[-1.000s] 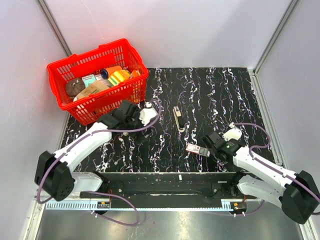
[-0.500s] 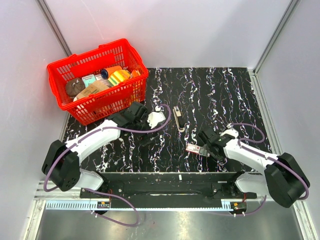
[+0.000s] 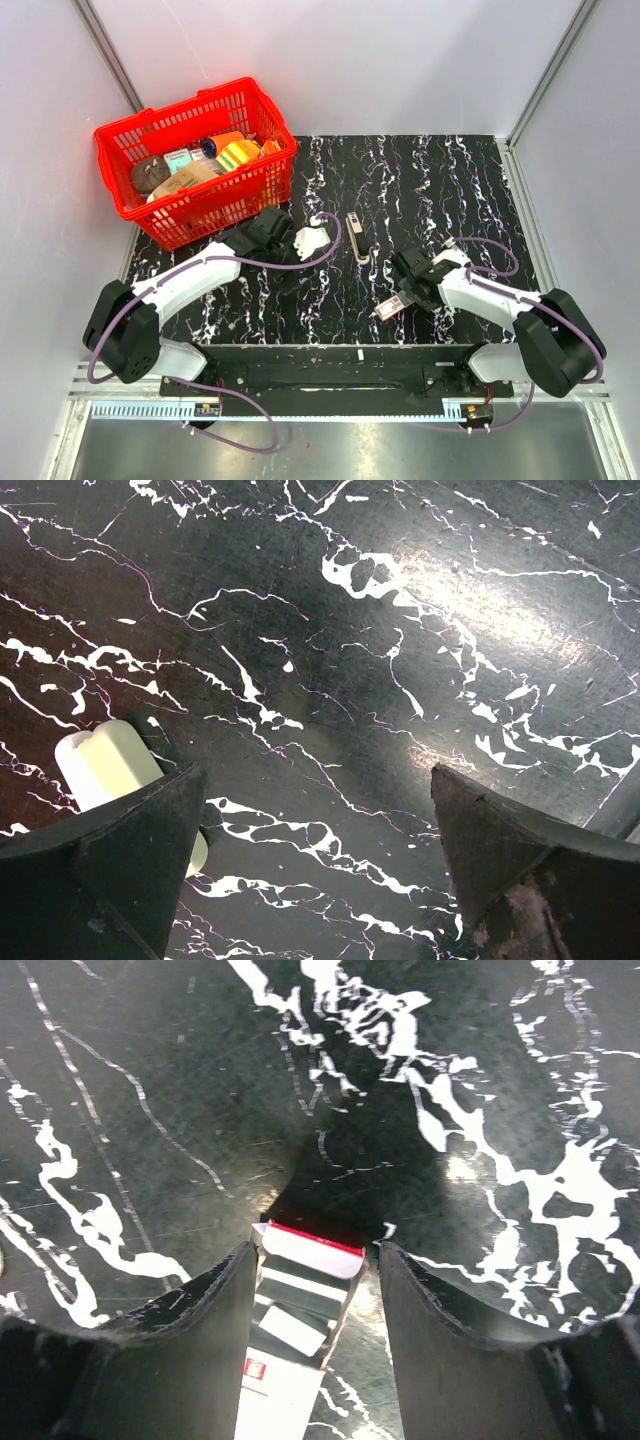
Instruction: Unload the staples from the stapler
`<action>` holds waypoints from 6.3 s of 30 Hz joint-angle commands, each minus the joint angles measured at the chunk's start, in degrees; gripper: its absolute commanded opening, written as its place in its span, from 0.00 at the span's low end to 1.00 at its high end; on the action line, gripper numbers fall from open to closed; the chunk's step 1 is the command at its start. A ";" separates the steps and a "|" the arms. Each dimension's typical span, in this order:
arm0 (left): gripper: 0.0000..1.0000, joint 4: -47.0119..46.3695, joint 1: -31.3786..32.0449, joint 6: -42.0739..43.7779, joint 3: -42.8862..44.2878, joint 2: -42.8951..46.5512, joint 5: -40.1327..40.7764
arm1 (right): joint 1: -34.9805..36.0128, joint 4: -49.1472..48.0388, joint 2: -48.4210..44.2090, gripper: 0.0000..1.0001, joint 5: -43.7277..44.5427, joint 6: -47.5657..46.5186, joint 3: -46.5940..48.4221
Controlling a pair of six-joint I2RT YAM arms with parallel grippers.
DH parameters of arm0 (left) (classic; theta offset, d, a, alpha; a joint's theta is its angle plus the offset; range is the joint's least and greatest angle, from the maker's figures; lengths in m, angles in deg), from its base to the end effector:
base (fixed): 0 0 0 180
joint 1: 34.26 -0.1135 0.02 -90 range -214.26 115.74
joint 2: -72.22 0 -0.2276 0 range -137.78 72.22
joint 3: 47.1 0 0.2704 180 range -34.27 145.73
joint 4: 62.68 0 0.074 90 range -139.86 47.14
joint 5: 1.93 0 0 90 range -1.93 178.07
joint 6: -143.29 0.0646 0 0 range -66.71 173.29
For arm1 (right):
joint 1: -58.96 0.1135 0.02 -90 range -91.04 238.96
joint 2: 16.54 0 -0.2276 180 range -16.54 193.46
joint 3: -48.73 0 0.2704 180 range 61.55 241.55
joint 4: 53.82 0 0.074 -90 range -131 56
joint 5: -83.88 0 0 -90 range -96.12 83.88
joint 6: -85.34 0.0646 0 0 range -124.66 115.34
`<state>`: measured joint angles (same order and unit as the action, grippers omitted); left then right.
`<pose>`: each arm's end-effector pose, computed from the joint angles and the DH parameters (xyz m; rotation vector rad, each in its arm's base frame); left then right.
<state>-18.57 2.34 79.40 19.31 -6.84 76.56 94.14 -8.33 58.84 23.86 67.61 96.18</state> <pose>0.2459 -0.1987 0.1629 1.3996 2.1488 -0.3272 0.2136 0.1110 0.0825 0.9059 2.3875 -0.1045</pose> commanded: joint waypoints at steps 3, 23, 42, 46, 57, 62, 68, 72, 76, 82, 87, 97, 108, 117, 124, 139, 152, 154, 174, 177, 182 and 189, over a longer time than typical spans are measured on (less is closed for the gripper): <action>0.99 -2.64 0.14 0.96 -0.76 1.37 1.05 | -0.11 -7.35 3.29 0.55 -11.77 1.47 -1.41; 0.99 -2.55 0.05 2.10 -1.81 3.83 2.98 | 19.48 -3.23 10.05 0.52 -13.10 11.49 8.42; 0.99 -2.37 5.40 0.61 -1.63 1.64 2.71 | 0.61 1.89 -4.80 0.61 -6.15 -6.86 7.56; 0.99 -4.39 11.02 1.05 -2.61 -0.29 6.05 | -3.88 -5.92 -2.52 0.58 -12.03 -10.57 4.75; 0.98 -8.26 17.01 2.63 0.64 -10.49 8.70 | -9.51 -20.79 0.39 0.58 -25.93 -10.22 -2.73; 0.99 -9.49 18.77 2.90 2.75 -14.18 8.96 | -10.04 -23.17 1.35 0.56 -29.80 -10.13 -3.52; 0.98 -10.11 19.47 2.37 5.83 -17.26 8.17 | -9.96 -23.79 1.80 0.49 -34.98 -9.61 -5.45; 0.98 -10.72 19.74 1.93 6.62 -18.93 7.82 | -10.04 -24.05 0.13 0.45 -35.78 -8.29 -7.91; 0.98 -11.16 19.91 1.93 7.15 -19.98 7.55 | -10.04 -23.70 -2.42 0.41 -36.57 -7.76 -9.49; 0.98 -11.51 20.27 2.45 8.03 -21.04 7.90 | -10.04 -23.61 -3.48 0.35 -37.01 -7.76 -9.50; 0.98 -12.21 20.18 2.89 7.77 -21.48 8.25 | -9.78 -25.37 -2.42 0.32 -38.24 -7.41 -9.58; 0.92 -14.24 20.09 5.00 6.27 -21.30 7.91 | -5.83 -26.25 0.12 0.31 -37.10 -6.27 -6.86; 0.90 -14.33 20.18 5.36 5.13 -20.34 8.52 | -1.17 -26.95 6.01 0.30 -35.16 -4.51 -1.76; 0.99 -3.97 12.72 6.14 9.17 -11.65 4.49 | -0.99 -24.58 4.43 0.29 -33.58 -5.21 -2.64; 0.97 -2.98 8.31 12.56 5.31 -11.45 1.58 | -0.99 -24.67 4.43 0.29 -33.58 -5.30 -2.20; 0.91 -6.76 9.54 12.39 4.52 -17.87 0.26 | 0.15 -24.93 5.66 0.29 -33.84 -4.86 -0.88; 0.88 -8.00 11.13 13.18 3.99 -19.55 0.34 | 2.79 -26.51 9.88 0.29 -33.76 -3.45 1.49; 0.88 -8.08 11.13 12.92 3.90 -19.55 0.52 | 2.88 -26.86 10.32 0.29 -33.76 -3.37 1.93; 0.88 -9.23 11.21 11.95 3.72 -18.84 0.96 | 9.82 -29.59 18.32 0.33 -34.28 -0.20 6.85; 0.88 -9.32 11.13 11.42 4.07 -18.67 1.57 | 10.00 -29.15 18.32 0.36 -34.46 -0.29 6.59; 0.95 -7.04 9.46 10.81 5.13 -16.39 3.68 | 9.91 -26.08 15.51 0.44 -32.01 -1.78 5.36; 0.99 0.69 4.01 8.61 8.28 -6.99 5.27 | 9.03 -18.97 9.89 0.63 -27.52 -6.25 5.88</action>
<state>-20.21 10.18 92.12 23.46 -20.94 79.21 101.68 -35.39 72.21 -8.55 65.57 102.02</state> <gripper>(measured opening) 0.987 0.575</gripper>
